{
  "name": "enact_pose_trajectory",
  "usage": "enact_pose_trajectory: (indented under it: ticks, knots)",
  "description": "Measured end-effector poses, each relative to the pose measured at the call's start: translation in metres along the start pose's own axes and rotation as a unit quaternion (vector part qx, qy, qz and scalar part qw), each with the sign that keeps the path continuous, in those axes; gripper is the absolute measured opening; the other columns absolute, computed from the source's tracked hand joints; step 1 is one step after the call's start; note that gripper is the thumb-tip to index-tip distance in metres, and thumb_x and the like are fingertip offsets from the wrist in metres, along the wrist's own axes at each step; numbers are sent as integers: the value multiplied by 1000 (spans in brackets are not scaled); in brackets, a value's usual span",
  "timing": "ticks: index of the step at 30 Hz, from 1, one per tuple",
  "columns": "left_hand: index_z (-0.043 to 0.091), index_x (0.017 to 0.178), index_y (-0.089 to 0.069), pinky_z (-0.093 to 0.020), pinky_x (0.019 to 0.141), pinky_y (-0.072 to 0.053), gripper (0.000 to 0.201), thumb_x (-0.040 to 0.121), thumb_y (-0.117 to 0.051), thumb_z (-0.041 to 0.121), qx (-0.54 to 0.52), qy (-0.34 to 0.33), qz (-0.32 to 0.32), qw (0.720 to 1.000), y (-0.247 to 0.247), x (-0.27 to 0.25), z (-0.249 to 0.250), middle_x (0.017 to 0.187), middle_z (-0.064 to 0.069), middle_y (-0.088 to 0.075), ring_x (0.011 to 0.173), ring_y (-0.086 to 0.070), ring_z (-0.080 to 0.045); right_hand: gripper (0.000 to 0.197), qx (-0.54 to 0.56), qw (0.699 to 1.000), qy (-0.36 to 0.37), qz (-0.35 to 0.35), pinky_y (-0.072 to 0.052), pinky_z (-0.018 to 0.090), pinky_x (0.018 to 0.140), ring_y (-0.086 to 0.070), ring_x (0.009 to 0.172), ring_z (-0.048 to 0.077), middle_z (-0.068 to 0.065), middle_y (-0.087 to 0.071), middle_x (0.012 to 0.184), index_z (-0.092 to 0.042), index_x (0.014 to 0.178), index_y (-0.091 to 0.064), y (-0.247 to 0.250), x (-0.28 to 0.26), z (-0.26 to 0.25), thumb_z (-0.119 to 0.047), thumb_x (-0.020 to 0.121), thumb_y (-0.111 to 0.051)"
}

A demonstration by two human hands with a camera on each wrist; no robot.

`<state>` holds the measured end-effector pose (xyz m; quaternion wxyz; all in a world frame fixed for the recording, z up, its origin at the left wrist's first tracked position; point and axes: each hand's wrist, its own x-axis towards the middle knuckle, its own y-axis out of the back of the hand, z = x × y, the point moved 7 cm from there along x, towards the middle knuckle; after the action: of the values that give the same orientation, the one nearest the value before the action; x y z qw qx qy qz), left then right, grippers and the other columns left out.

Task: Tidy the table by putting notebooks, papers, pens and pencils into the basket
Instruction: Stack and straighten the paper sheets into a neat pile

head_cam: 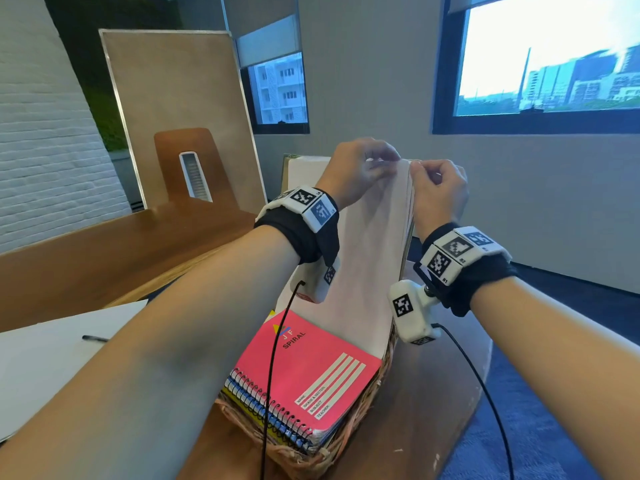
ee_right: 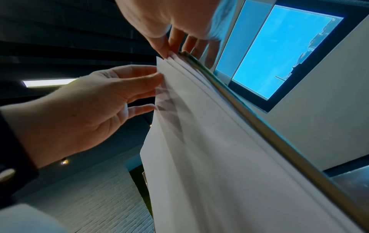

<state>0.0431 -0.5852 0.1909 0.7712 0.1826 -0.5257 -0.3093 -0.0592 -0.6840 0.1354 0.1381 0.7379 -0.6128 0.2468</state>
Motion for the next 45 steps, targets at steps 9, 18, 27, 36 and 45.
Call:
enact_pose_trajectory:
  ticks: [9, 18, 27, 36, 45]
  knots:
    - [8, 90, -72, -25, 82, -41, 10, 84, -68, 16, 29, -21, 7, 999, 4, -2, 2, 93, -5, -68, 90, -56, -14, 14, -38, 998, 41, -5, -29, -4, 76, -49, 104, 9, -4, -45, 101, -6, 86, -71, 1, 5, -10, -18, 84, -64]
    - [3, 98, -65, -12, 78, -38, 14, 92, -59, 14, 47, -11, 0, 999, 15, -2, -5, 100, -5, -68, 97, -58, -16, 18, -27, 999, 12, -11, -31, 3, 76, -49, 106, 7, 0, -53, 110, -5, 84, -70, -1, 4, -5, -22, 84, -64]
    - [9, 124, -58, -12, 89, -35, 38, 93, -58, 30, 36, -25, -22, 999, -10, -8, 7, 124, -3, -62, 113, -56, -12, 25, 109, 994, -26, -9, -35, 0, 77, -48, 89, -3, 1, -54, 106, -13, 102, -64, -4, -3, 18, -9, 95, -40]
    - [11, 103, -66, -21, 79, -41, 25, 88, -63, 31, 61, -21, 27, 998, -27, -6, 12, 101, -4, -68, 92, -61, -17, 26, 113, 993, -18, 2, -52, 30, 80, -58, 75, 10, 11, -63, 109, -35, 79, -60, -2, -6, 17, -11, 88, -57]
    - [9, 127, -58, -24, 101, -37, 36, 95, -55, 25, 9, -35, 43, 998, -17, -18, 23, 128, -5, -61, 119, -56, -18, 25, 75, 996, 21, 51, -36, -1, 80, -52, 87, -6, 6, -56, 110, -8, 108, -64, 6, -9, -4, -7, 90, -47]
